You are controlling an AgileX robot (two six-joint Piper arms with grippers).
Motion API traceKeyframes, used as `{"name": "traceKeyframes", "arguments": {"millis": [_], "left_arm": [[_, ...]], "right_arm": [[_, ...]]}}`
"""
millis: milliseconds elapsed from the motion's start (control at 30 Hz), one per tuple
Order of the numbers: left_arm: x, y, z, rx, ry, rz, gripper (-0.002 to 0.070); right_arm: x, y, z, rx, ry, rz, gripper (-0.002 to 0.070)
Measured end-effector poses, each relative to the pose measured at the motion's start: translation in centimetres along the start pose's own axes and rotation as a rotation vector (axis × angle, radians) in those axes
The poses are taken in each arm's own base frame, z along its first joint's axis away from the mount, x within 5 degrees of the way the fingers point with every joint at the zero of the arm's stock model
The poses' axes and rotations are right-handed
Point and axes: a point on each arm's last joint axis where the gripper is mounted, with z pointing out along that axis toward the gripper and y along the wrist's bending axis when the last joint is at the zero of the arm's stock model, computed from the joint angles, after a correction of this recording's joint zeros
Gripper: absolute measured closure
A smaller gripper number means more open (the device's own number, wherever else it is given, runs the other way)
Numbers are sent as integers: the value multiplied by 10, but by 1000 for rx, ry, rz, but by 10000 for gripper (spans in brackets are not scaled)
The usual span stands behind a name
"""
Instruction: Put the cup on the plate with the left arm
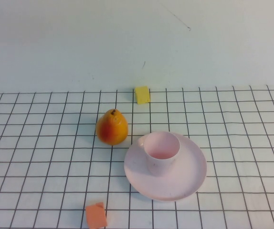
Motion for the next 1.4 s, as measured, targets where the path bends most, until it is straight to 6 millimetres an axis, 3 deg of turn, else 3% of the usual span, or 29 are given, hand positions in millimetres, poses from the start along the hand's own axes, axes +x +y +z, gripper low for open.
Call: {"name": "traceKeyframes", "arguments": {"millis": [100, 200, 367, 767, 867, 1067, 1233, 1400], "left_arm": [[3, 6, -35, -38, -52, -27, 675], [6, 7, -58, -48, -94, -41, 675], [7, 7, -67, -51, -114, -49, 676], [5, 5, -29, -23, -33, -50, 676], [5, 2, -28, -4, -29, -38, 676], [6, -4, -36, 36, -247, -107, 676], [23, -10, -22, 67, -336, -140, 676], [60, -6, 10, 27, -319, -151, 676]], "right_arm": [[0, 0, 0, 0, 0, 0, 678], [0, 0, 0, 0, 0, 0, 678], [0, 0, 0, 0, 0, 0, 678], [0, 0, 0, 0, 0, 0, 678], [0, 0, 0, 0, 0, 0, 678], [0, 0, 0, 0, 0, 0, 678], [0, 0, 0, 0, 0, 0, 678], [0, 0, 0, 0, 0, 0, 678]]}}
